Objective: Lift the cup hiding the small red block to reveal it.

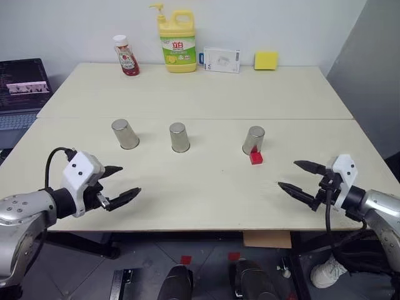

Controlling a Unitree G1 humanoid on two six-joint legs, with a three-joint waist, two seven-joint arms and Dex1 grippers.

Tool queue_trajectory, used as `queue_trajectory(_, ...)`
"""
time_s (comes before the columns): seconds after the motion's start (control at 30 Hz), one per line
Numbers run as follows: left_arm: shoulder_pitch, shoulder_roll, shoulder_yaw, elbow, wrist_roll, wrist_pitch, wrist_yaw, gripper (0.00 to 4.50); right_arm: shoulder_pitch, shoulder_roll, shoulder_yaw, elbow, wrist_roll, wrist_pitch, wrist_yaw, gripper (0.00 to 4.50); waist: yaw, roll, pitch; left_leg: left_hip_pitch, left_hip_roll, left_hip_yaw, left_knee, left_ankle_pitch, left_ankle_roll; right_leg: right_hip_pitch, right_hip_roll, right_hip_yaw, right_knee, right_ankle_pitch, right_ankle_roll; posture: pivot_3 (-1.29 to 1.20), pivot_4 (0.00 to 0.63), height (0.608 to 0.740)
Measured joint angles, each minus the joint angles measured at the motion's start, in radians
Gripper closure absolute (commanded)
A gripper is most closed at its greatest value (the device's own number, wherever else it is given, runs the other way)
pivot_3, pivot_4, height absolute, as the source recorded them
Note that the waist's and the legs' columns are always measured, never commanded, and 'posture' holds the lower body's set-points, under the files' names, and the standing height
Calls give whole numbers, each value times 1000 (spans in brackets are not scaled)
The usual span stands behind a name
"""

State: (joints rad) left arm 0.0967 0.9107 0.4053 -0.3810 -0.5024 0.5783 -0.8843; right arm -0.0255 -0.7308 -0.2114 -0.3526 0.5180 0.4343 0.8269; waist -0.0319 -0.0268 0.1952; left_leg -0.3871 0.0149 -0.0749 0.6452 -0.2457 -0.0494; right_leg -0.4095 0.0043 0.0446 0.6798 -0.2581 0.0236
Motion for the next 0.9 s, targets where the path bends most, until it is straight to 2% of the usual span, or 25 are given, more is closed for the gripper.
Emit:
queue_trajectory(0.67,-23,-7,1,-47,-12,53,32,0,-71,-41,-3,-1,16,63,9,8,0,0,0,0,0,0,0,0,0,0,0,0,0,0,0,0,150,740)
queue_trajectory(0.9,-47,-11,-7,-48,-11,67,47,0,-112,-45,-3,-41,55,138,-2,8,0,0,0,0,0,0,0,0,0,0,0,0,0,0,0,0,150,740)
